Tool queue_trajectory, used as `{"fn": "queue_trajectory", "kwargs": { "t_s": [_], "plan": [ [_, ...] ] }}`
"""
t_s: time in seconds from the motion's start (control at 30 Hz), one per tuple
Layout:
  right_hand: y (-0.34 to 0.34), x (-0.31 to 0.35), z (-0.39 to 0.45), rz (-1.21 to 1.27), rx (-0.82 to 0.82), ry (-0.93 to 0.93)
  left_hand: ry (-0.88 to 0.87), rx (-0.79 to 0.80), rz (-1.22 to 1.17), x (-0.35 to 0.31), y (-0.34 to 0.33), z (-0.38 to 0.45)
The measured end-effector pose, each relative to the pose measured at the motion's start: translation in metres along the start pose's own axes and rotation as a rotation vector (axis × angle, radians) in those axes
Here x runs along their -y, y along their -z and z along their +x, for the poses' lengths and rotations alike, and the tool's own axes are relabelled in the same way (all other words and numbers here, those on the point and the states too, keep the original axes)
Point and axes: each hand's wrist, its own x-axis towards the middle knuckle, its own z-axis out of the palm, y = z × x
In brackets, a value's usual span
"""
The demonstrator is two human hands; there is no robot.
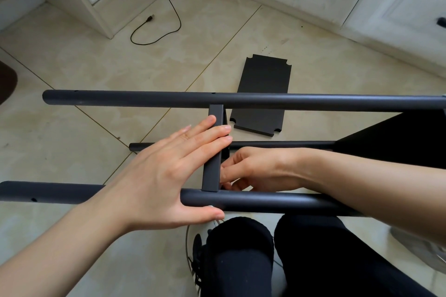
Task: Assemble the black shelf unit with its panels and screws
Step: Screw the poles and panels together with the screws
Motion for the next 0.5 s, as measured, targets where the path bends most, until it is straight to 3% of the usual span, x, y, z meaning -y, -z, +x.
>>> {"fn": "queue_trajectory", "kwargs": {
  "t_s": [0.5],
  "plan": [
    [0.0023,0.0033,-0.0001,0.008,0.014,-0.018,0.004,-0.004,-0.007,0.0004,0.0005,0.0006]
  ]
}}
